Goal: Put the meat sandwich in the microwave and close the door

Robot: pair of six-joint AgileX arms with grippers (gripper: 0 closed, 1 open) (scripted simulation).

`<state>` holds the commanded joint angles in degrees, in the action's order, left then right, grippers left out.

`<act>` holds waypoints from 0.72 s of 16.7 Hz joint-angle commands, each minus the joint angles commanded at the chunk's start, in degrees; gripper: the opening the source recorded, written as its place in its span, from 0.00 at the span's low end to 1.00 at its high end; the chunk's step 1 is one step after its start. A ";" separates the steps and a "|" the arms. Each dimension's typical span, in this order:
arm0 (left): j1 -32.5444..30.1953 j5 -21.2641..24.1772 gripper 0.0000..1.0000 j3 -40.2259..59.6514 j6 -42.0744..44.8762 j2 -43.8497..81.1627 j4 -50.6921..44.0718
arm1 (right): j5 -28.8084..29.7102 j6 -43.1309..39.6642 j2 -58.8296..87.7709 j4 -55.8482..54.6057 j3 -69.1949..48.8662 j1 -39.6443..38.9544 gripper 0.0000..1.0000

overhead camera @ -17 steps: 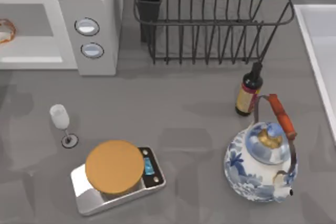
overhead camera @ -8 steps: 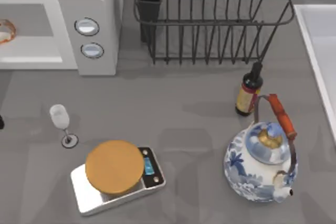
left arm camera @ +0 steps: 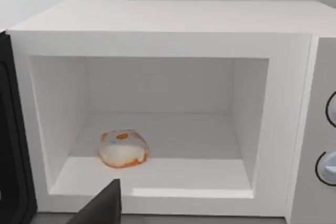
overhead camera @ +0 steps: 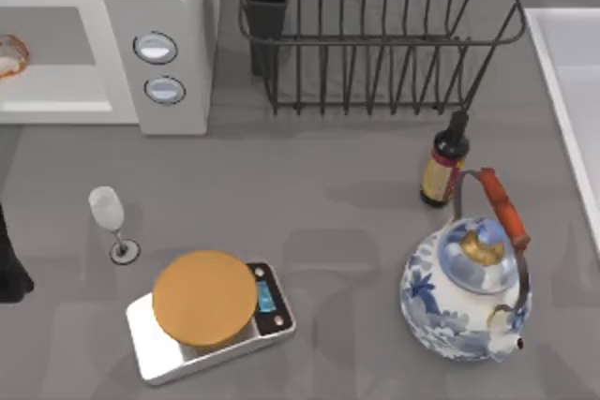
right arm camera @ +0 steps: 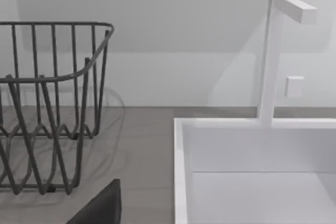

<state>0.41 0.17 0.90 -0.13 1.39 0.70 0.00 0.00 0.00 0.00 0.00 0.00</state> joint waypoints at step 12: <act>-0.41 -0.17 0.55 -0.90 0.13 -1.39 -0.70 | 0.00 0.00 0.00 0.00 0.00 0.00 1.00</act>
<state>0.00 0.00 0.00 0.00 0.00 0.00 0.00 0.00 0.00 0.00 0.00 0.00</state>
